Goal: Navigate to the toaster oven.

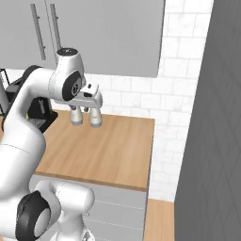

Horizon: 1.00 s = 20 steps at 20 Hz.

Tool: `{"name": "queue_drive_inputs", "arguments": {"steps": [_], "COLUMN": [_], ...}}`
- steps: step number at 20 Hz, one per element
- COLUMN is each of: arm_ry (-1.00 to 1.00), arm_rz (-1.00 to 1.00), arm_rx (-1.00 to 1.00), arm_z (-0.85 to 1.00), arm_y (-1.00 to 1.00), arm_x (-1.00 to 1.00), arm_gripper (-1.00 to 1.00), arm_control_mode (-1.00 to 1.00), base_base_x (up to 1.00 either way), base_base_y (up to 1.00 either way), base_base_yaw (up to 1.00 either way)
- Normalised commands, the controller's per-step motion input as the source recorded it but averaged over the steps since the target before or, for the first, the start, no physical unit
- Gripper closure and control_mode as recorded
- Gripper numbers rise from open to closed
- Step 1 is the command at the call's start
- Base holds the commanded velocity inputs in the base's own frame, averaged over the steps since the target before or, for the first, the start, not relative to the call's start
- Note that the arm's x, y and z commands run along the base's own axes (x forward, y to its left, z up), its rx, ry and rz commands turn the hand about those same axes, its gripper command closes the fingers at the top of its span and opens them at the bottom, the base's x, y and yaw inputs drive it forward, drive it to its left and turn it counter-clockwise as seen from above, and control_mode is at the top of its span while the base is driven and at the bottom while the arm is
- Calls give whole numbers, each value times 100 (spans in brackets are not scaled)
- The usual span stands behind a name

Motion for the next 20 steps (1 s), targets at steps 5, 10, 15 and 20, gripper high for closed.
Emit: {"name": "queue_drive_inputs", "arguments": {"steps": [5,10,15,20], "arm_ry": [-6,-15,-15,-11], "arm_rz": [3,7,3,0], "arm_rx": [-1,-8,-3,0], "arm_z": [0,0,0,0], "arm_y": [8,21,10,0], "arm_x": [-60,-100,-94,-43], "arm_gripper": [-100,-100,-100,-100], "arm_control_mode": [-100,-100,-100,-100], "base_base_x": [0,0,0,0], "base_base_y": [0,0,0,0], "base_base_yaw": [0,0,0,0]}}
